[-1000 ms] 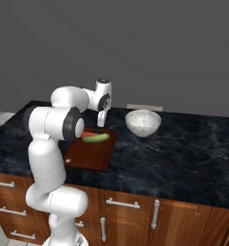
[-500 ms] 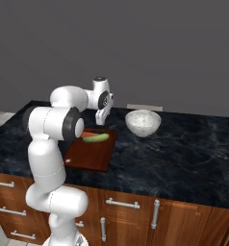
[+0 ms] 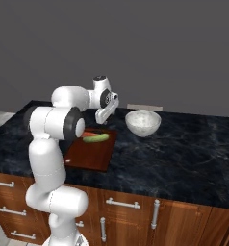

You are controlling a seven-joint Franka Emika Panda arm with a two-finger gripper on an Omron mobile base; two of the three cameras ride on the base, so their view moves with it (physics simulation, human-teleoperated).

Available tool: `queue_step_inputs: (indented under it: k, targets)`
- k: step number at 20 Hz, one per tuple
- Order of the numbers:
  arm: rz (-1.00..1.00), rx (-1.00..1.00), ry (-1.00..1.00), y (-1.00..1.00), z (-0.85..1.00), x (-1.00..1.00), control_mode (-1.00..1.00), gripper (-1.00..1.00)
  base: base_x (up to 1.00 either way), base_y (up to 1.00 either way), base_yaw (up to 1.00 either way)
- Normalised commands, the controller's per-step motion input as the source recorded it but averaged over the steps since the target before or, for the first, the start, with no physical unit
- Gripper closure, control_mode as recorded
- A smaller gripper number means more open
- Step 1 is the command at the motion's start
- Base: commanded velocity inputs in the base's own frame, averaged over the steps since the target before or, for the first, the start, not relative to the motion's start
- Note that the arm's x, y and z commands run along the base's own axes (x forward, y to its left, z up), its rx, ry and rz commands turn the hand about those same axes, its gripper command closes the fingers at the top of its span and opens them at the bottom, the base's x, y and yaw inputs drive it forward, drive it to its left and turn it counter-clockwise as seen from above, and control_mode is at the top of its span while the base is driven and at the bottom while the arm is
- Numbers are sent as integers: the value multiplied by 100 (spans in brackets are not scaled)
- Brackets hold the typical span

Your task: Place the two vegetables and bowl onto the tray for setting up a vegetable dip station.

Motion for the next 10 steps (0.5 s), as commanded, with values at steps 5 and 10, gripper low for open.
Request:
queue_step_inputs:
  k: [5,10]
  targets:
    - [-27,-1,-4,-18,0,0,-100,-100,0,0,0]
    - [-22,-1,-5,-15,0,0,-100,-100,0,0,0]
